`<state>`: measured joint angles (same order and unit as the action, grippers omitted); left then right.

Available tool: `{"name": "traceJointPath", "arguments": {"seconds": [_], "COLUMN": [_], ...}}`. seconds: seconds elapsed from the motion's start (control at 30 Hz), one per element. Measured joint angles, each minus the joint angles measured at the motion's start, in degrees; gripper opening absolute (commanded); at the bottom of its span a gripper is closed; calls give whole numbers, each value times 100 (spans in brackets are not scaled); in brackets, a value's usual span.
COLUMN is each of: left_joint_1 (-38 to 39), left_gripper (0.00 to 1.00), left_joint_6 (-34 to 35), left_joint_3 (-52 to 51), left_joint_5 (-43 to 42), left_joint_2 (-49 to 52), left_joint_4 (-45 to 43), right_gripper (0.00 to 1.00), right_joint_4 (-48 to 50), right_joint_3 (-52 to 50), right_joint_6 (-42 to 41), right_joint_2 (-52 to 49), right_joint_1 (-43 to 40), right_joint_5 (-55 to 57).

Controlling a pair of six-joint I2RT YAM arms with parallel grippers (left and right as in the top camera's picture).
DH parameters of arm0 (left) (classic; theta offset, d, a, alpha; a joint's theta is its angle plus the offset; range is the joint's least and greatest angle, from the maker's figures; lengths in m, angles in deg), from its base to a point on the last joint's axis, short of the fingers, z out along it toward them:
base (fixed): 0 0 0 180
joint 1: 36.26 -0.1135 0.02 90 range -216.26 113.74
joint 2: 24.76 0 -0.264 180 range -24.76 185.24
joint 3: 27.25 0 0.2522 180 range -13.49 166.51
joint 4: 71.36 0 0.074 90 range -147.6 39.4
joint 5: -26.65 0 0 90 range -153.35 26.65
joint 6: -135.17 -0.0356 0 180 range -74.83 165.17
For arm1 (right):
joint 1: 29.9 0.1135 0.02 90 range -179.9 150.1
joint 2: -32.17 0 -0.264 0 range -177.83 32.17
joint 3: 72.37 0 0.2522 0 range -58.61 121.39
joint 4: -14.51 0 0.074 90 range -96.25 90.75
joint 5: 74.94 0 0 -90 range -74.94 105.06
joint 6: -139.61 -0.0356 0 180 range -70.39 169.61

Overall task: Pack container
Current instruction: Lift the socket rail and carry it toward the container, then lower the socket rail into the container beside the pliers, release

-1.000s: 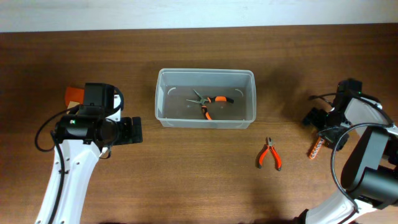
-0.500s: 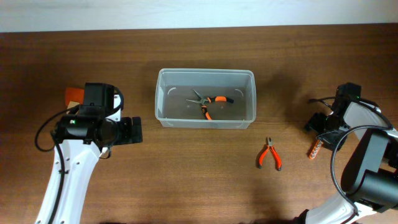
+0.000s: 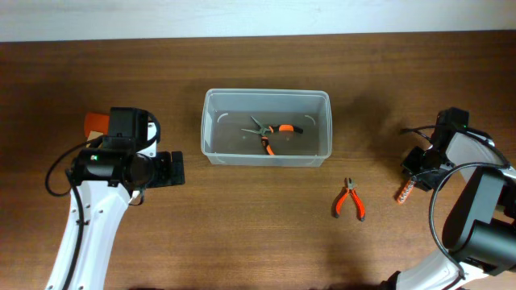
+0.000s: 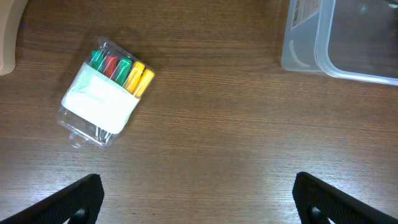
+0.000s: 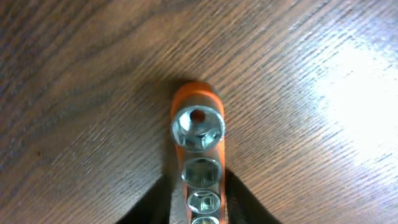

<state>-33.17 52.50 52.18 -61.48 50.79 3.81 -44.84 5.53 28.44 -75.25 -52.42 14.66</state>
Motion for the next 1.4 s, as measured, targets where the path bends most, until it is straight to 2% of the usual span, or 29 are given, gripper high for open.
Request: {"name": "traceJointPath", "arguments": {"seconds": [0.17,0.37,0.5,0.67,0.87,0.97,1.23,1.4], "left_joint_1": [0,0,0,0,0,0,0,0], "left_gripper": [99,99,99,99,99,99,99,99], "left_joint_6": [0,0,0,0,0,0,0,0], "left_joint_3": [0,0,0,0,-2,-2,-2,-2], "left_joint_5": [0,0,0,0,0,0,0,0], "left_joint_2": [0,0,0,0,0,0,0,0], "left_joint_4": [0,0,0,-7,-9,-15,-15,-15], "right_gripper": [4,4,4,4,4,4,4,4], "right_joint_4": [17,-9,-404,-1401,-2295,-2415,-2455,-2562], "right_joint_3": [2,26,326,1683,4194,4994,5320,5320], "right_joint_6": [24,46,289,861,2116,3005,5661,6557], "right_joint_2": [13,22,-90,-118,-81,13,44,-457], "right_joint_1": [0,-2,9,267,1246,1996,3670,4022], "right_joint_5": [-24,-83,-365,-555,-608,-638,-726,-835]}}
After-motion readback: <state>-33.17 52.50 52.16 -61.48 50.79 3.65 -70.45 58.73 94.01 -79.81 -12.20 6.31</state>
